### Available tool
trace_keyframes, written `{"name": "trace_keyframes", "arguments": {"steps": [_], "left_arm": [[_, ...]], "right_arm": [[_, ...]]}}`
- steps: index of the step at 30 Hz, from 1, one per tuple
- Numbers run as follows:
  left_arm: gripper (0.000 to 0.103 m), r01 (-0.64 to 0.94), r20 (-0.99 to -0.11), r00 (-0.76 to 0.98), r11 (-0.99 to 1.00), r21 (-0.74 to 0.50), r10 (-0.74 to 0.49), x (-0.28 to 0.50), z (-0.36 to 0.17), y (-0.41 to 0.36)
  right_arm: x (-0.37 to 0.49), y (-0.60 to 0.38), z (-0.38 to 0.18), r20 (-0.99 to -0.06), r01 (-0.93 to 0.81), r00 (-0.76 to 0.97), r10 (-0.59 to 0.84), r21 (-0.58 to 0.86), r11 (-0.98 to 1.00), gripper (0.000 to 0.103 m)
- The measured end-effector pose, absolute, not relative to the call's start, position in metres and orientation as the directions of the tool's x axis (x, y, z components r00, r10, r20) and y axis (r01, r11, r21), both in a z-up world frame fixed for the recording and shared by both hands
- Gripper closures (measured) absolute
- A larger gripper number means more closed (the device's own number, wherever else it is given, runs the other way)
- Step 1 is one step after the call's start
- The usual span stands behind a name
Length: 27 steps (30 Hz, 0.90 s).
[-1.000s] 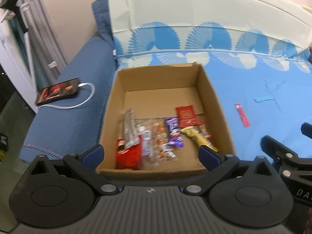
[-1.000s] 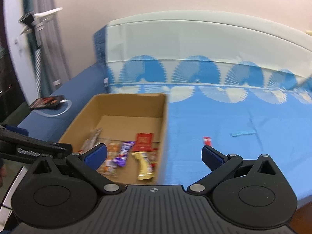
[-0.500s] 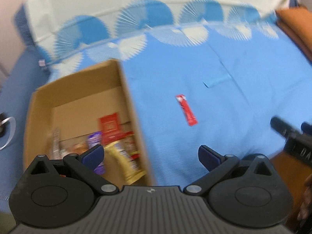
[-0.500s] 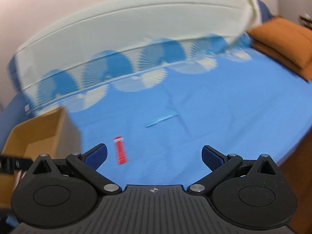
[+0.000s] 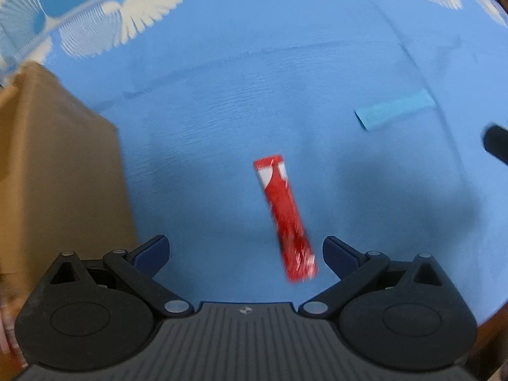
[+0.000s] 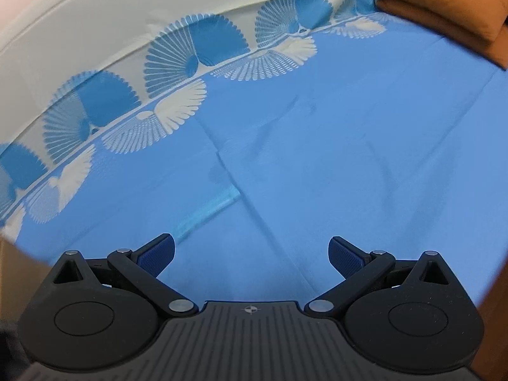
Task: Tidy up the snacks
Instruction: 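Grasp the red stick packet with left tool while right tool grasps light-blue stick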
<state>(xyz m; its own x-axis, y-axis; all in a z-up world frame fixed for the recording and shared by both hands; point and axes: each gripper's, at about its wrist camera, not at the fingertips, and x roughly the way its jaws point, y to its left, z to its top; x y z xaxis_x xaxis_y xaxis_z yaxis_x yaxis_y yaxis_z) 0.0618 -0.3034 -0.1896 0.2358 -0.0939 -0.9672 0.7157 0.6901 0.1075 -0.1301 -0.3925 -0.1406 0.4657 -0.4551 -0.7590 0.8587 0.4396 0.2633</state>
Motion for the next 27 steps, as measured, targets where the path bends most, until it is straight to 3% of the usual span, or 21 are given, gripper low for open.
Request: {"name": "trace_keyframes", "arguments": {"steps": [4, 8, 9, 12, 24, 25, 26, 27], "left_arm": [[0.000, 0.706, -0.979, 0.186, 0.704, 0.070, -0.089, 0.080, -0.218, -0.312], [0.000, 0.716, -0.968, 0.194, 0.698, 0.028, -0.160, 0.083, -0.220, -0.302], [0.000, 0.727, -0.963, 0.204, 0.686, 0.028, -0.177, 0.081, -0.220, -0.299], [0.000, 0.733, -0.954, 0.222, 0.679, 0.029, -0.199, 0.075, -0.221, -0.293], [0.001, 0.734, -0.973, 0.177, 0.679, 0.031, -0.147, 0.086, -0.215, -0.307], [0.010, 0.720, -0.974, 0.179, 0.694, 0.036, -0.135, 0.089, -0.211, -0.307], [0.030, 0.695, -0.973, 0.183, 0.719, 0.026, -0.142, 0.092, -0.205, -0.305], [0.045, 0.678, -0.969, 0.188, 0.735, 0.010, -0.161, 0.093, -0.198, -0.302]], "right_arm": [[-0.076, -0.420, -0.165, -0.758, 0.862, 0.460, -0.463, 0.256, 0.437, 0.000], [-0.031, -0.442, -0.203, -0.793, 0.870, 0.422, -0.440, 0.217, 0.442, 0.000], [-0.023, -0.445, -0.216, -0.821, 0.874, 0.392, -0.416, 0.191, 0.447, 0.000], [-0.011, -0.420, -0.226, -0.769, 0.831, 0.363, -0.526, 0.013, 0.556, 0.000], [-0.022, -0.410, -0.227, -0.737, 0.810, 0.405, -0.542, 0.014, 0.586, 0.003], [-0.021, -0.410, -0.227, -0.739, 0.805, 0.405, -0.538, 0.010, 0.593, 0.017], [-0.022, -0.408, -0.223, -0.735, 0.794, 0.417, -0.534, 0.009, 0.608, 0.048], [-0.024, -0.405, -0.218, -0.730, 0.775, 0.440, -0.523, 0.015, 0.632, 0.066]]}}
